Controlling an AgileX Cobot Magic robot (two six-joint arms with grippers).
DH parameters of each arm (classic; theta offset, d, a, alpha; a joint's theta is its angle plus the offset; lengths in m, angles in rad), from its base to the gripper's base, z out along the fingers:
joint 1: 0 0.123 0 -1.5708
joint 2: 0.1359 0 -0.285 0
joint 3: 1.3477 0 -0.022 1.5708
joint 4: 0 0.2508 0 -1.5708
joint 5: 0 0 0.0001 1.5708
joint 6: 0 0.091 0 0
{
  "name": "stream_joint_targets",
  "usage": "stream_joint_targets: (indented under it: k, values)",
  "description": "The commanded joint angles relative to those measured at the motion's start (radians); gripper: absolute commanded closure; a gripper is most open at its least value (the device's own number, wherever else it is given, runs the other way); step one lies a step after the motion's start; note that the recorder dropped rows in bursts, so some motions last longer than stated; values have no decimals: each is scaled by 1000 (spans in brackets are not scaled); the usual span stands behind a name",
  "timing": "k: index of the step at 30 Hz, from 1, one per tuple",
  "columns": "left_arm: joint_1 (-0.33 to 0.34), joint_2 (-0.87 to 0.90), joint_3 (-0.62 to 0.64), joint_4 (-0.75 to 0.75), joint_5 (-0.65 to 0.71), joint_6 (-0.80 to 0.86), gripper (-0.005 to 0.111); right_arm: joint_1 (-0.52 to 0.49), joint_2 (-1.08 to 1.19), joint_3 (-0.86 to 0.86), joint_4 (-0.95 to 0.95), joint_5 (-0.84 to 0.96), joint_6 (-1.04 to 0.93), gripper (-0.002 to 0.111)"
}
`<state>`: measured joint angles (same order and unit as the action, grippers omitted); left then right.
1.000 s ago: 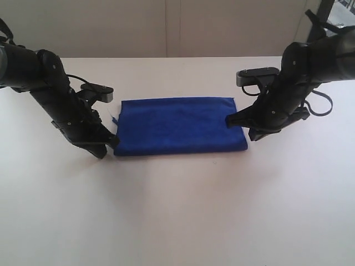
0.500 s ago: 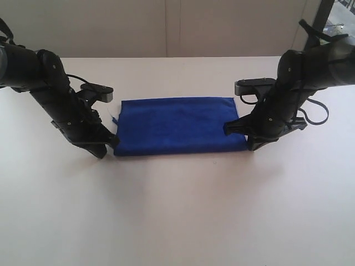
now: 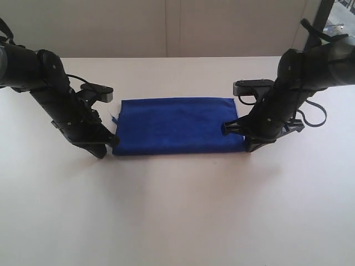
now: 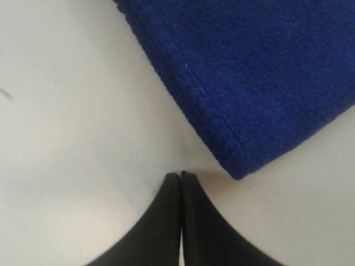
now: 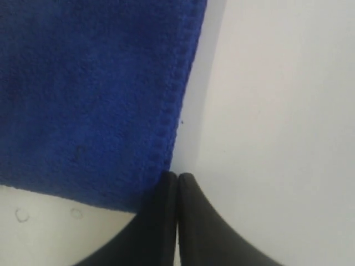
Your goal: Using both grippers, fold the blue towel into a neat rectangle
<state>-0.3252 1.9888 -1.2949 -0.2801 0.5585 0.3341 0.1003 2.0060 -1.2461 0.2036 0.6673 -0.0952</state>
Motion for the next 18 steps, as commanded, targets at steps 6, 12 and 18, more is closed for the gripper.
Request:
stream_joint_targets:
  k: [6, 12, 18]
  values:
    - [7, -30, 7, 14, -17, -11, 107, -1, -36, 3, -89, -62, 95, 108]
    - [63, -107, 7, 26, 18, -134, 107, -24, -111, 3, -94, -52, 104, 108]
    - [119, -179, 7, 24, 129, -151, 107, -60, -180, 3, -86, -13, 95, 108]
